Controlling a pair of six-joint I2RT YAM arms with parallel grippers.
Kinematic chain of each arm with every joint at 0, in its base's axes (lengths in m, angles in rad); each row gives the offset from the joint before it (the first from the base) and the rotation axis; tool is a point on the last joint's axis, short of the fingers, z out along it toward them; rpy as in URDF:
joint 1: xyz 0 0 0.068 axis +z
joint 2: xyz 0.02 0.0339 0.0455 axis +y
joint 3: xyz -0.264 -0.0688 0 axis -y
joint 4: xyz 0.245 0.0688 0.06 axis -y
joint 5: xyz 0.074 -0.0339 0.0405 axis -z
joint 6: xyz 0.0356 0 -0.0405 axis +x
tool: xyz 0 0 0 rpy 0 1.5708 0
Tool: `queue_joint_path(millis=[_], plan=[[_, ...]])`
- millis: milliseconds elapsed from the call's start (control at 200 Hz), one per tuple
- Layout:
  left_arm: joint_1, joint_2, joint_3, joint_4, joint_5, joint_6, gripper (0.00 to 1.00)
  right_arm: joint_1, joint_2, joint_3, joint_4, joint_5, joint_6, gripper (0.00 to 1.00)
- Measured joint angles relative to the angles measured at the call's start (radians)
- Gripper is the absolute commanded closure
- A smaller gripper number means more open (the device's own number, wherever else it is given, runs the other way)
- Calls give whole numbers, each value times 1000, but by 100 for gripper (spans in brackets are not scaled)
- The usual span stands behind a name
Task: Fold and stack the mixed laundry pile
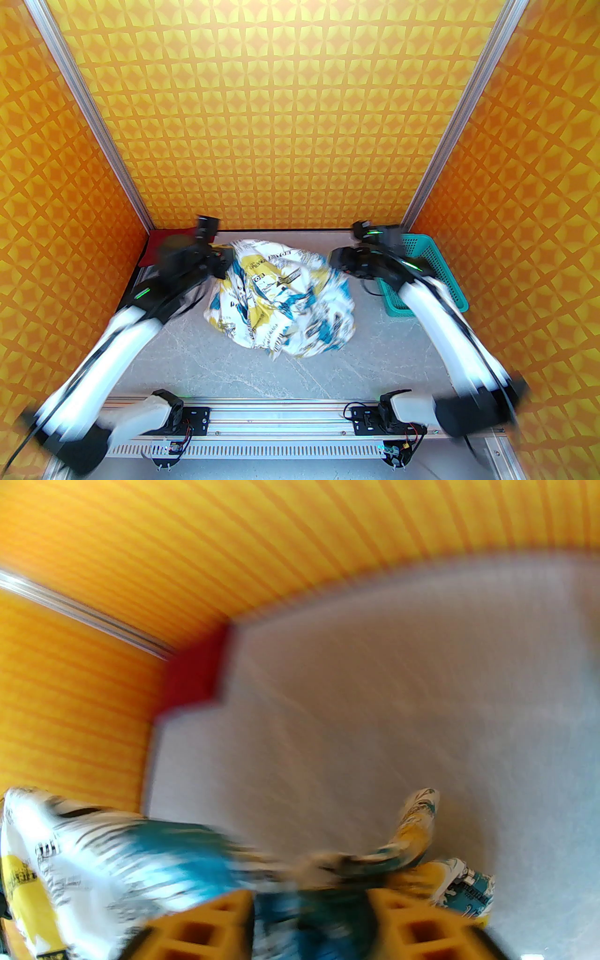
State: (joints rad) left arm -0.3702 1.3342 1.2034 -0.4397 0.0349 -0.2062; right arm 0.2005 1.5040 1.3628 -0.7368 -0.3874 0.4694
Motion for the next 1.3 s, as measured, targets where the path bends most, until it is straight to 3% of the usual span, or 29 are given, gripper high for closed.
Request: queue_joint_path(millis=[110, 265, 335, 425, 580, 735, 895, 1065, 1300], plan=[[36, 110, -78, -26, 1, -30, 50, 0, 82, -42, 2, 14, -15, 36], [16, 40, -116, -48, 28, -23, 47, 13, -3, -159, 16, 39, -58, 38], [-33, -21, -137, -54, 41, 0, 42, 51, -71, -229, 19, 60, -75, 41], [-161, -76, -175, -63, 62, 29, 37, 148, -148, -319, 22, 79, -82, 44], [-346, 8, -223, -81, 103, 91, 33, 333, -158, -393, 38, 104, -56, 58], [-378, 153, -245, -81, 104, 153, 30, 435, -37, -378, 55, 143, -25, 55], [-384, 227, -256, -71, 87, 200, 24, 448, 76, -391, 68, 195, -2, 50], [-397, 272, -253, -71, 49, 226, 46, 448, 105, -457, 92, 234, 26, 67], [-399, 317, -231, -100, -35, 207, 100, 445, 26, -460, 61, 296, 33, 99]])
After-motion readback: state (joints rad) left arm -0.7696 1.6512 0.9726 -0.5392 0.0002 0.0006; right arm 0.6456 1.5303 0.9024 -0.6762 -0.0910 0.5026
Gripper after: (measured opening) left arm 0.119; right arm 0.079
